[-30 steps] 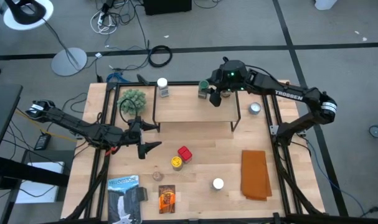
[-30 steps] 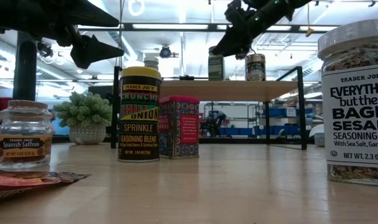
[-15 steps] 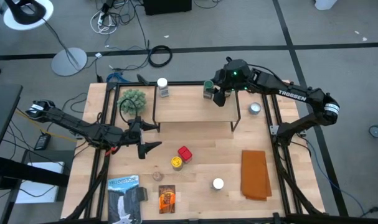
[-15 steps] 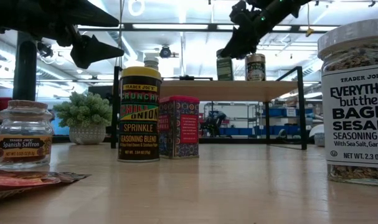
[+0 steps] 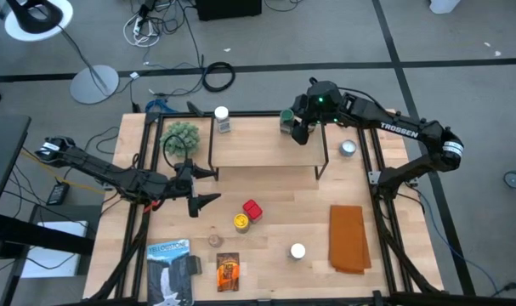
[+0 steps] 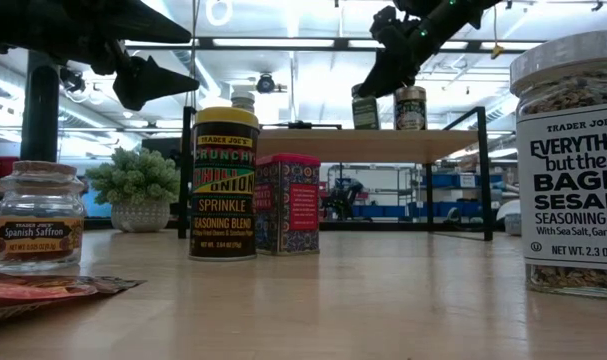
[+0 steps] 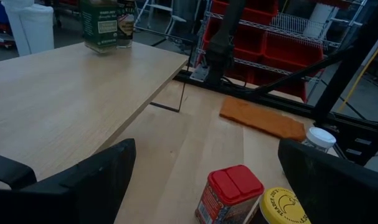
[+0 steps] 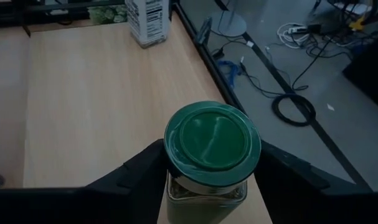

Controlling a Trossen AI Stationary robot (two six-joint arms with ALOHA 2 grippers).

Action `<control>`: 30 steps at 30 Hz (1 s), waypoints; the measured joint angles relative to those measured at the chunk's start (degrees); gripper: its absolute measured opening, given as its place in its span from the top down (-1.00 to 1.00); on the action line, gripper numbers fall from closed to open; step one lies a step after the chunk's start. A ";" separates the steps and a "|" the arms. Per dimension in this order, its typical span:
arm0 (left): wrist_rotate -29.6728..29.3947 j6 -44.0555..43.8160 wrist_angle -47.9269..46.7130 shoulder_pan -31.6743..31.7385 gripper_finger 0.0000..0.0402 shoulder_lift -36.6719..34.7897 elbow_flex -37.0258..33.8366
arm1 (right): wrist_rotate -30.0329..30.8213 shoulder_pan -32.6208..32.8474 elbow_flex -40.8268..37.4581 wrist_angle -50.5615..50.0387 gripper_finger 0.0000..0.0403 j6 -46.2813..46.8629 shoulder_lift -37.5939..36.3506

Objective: Shelf spices
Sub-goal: Put the green seasoning onto the shelf

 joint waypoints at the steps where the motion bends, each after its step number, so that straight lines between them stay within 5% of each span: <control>1: 0.00 0.00 0.00 -0.01 -0.99 0.00 0.00 | 0.34 0.00 0.00 0.25 -0.11 -0.07 0.00; 30: 0.00 0.00 0.01 0.00 -0.99 0.00 0.00 | 0.63 0.02 -0.02 2.36 -0.13 0.61 0.02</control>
